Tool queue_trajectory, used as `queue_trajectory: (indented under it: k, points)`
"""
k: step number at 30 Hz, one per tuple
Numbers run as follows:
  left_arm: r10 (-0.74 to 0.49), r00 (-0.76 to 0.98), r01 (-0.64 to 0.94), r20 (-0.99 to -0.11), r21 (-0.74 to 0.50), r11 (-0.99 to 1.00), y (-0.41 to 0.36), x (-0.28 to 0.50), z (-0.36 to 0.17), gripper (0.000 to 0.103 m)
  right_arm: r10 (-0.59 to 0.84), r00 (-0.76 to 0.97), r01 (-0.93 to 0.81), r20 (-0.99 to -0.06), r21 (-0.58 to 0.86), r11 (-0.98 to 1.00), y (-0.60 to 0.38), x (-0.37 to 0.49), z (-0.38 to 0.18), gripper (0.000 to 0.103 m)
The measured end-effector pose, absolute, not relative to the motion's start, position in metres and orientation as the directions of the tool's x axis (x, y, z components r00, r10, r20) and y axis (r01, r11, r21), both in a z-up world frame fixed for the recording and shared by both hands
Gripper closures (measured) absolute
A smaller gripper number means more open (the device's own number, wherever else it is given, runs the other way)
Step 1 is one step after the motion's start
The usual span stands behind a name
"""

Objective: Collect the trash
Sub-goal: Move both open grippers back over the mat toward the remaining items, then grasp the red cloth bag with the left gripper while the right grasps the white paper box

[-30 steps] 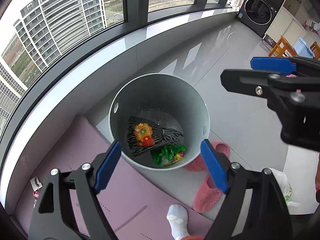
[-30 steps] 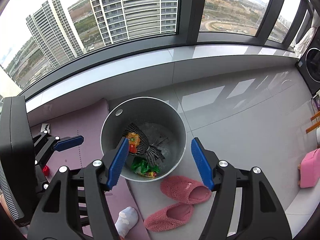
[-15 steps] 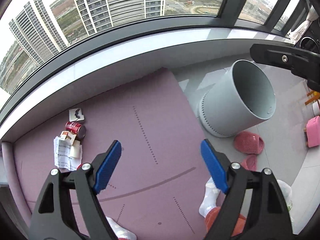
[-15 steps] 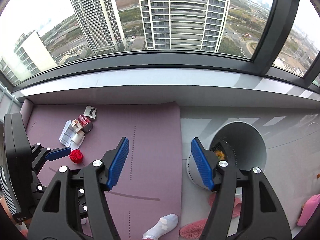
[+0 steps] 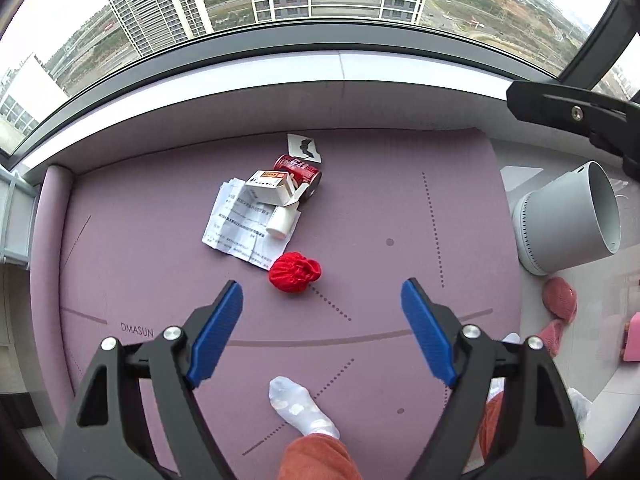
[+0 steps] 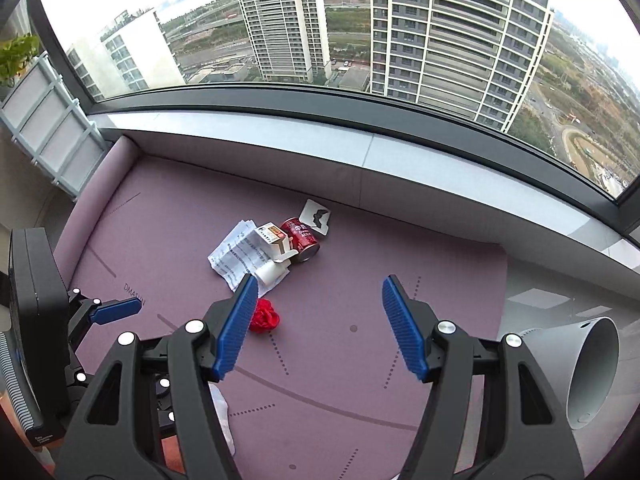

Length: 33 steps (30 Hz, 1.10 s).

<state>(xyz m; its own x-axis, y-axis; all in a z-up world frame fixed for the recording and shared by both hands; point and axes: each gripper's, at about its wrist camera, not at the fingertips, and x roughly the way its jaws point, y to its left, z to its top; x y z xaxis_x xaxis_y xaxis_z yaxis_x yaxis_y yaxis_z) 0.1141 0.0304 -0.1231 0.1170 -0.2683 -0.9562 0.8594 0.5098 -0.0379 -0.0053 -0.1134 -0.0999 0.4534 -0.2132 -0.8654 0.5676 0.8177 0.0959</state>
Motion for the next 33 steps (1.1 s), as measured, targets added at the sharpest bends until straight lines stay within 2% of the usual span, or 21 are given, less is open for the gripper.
queue_trajectory:
  k: [9,24,33]
  points:
    - [-0.269,0.135,0.803,-0.953,-0.053,0.593,0.053,0.167,-0.173,0.022,-0.133,0.464,0.487,-0.876,0.127,0.864,-0.081,0.067,-0.158,0.040]
    - [-0.209,0.172,0.691,-0.963,-0.033,0.722,0.021,0.175,-0.383,0.022,-0.056,0.461,0.273,-0.885,0.081,0.959,-0.111,0.133,-0.329,0.040]
    - [-0.200,0.160,0.671,-0.967,-0.042,0.740,0.020,0.183,-0.448,0.022,-0.026,0.445,0.200,-0.895,0.071,0.977,-0.122,0.175,-0.405,0.040]
